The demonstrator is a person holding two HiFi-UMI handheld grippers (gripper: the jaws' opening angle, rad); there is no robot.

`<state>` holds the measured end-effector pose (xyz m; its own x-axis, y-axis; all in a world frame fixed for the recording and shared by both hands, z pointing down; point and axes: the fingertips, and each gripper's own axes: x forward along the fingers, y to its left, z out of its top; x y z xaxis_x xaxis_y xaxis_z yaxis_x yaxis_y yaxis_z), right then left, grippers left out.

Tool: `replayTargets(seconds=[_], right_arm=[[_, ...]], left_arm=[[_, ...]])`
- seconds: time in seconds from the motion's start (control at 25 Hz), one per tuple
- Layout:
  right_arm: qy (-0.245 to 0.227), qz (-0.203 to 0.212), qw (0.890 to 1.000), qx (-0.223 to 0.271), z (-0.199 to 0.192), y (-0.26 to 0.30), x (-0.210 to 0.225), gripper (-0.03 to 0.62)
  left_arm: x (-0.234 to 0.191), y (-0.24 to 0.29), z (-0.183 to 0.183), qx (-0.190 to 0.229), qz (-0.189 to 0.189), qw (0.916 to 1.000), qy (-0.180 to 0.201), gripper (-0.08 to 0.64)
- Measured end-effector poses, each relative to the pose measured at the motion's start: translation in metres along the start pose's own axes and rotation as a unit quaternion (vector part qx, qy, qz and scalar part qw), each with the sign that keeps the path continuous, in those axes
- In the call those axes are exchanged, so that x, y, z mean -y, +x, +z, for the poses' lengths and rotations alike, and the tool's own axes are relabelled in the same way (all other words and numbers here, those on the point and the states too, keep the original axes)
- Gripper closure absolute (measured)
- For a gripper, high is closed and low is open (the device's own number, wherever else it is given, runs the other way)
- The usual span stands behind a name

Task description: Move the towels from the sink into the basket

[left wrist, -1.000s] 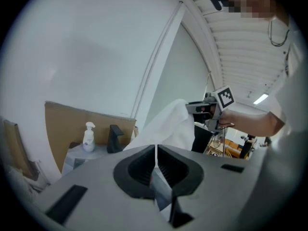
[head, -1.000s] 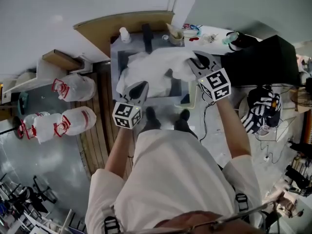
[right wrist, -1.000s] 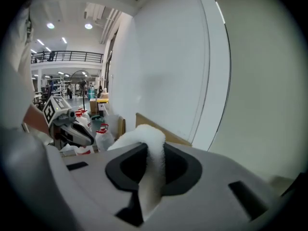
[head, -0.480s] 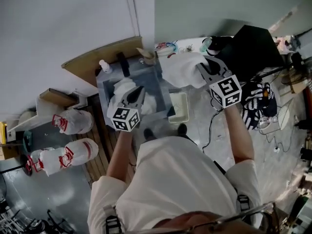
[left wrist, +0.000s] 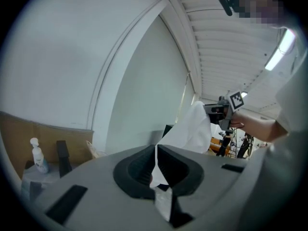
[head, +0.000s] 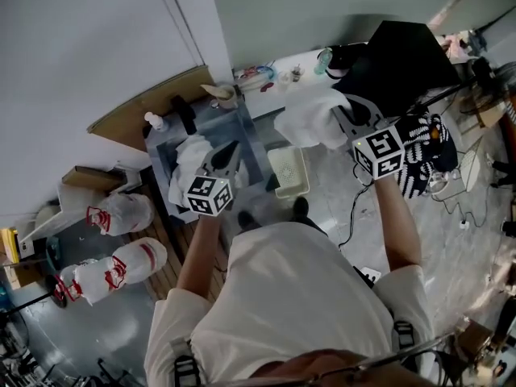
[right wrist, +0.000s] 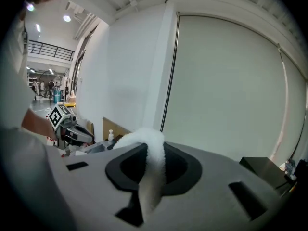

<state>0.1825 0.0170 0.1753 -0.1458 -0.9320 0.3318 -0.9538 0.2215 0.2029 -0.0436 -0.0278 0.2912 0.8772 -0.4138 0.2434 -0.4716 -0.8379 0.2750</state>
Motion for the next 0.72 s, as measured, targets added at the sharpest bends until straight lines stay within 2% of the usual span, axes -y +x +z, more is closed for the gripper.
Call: replayTargets(seconds=[0.32,0.72], right_arm=[[0.036,0.005,0.999,-0.030,-0.067,0.010,0.014,0.531],[0.062,0.057,0.992,-0.096,-0.200,0.038,-0.014,0.531]], left_arm=[[0.014,0.034,-0.029,-0.027,0.000,0.9996,-0.007,0.543],[0.066,0.096,-0.118,-0.084,-0.012,0.9963,-0.012,0.542]])
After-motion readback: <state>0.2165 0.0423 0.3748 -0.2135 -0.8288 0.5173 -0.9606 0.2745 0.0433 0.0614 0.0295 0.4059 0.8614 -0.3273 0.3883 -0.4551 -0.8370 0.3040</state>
